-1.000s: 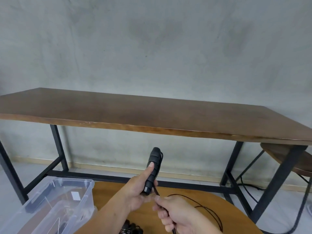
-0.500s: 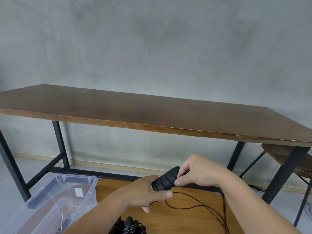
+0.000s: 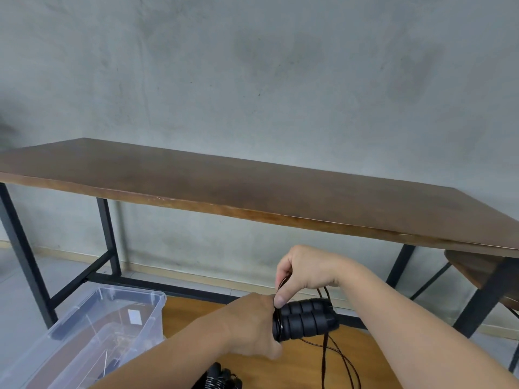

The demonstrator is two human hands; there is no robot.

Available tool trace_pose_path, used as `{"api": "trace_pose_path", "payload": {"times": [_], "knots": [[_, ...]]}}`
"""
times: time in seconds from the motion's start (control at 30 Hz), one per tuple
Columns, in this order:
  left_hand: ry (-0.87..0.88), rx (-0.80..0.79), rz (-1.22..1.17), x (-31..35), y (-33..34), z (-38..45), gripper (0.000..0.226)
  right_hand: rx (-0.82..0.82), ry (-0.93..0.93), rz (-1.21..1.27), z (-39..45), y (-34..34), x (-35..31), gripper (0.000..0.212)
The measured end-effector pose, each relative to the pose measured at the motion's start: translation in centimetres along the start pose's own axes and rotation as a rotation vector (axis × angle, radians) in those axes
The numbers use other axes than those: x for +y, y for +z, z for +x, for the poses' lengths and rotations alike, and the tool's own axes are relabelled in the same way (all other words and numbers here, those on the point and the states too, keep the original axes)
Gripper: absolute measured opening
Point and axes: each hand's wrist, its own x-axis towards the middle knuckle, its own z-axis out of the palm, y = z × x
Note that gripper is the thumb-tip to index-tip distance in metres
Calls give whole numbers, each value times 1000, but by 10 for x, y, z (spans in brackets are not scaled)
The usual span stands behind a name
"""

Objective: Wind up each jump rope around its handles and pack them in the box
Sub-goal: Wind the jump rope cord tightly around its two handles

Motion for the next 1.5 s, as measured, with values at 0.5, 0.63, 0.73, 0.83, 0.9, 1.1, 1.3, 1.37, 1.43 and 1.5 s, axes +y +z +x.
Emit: {"api": "trace_pose_path", "payload": {"times": [0.5, 0.63, 0.73, 0.83, 0.9, 1.1, 1.3, 1.37, 1.43, 1.5], "knots": [[134, 175, -514, 0, -25, -12, 93, -115, -78, 1345, 32, 65, 58, 25], [70, 275, -633, -11, -24, 1, 84, 61, -32, 1367, 23, 83, 37, 36], [-3, 280, -557, -20, -21, 11, 81, 220, -11, 1325, 19, 92, 27, 32], [-50, 302, -412, -22, -24, 17, 69, 306, 61, 1187, 15, 100, 27, 23], [-110, 383, -311, -26, -31, 21, 54, 306, 101, 1053, 8, 107, 23, 29], [-162, 370, 144, -30, -28, 30, 42, 328, 120, 268, -9, 104, -4, 28], [-135, 390, 320, -23, -15, 31, 33, 287, 79, -241, -28, 74, -19, 26], [-100, 390, 358, -21, -9, 28, 29, 262, 61, -308, -31, 61, -23, 26], [-69, 386, 372, -19, -9, 24, 30, 256, 32, -295, -33, 48, -24, 24], [-29, 375, 389, -15, -11, 20, 32, 272, 24, -236, -35, 34, -24, 17]]}}
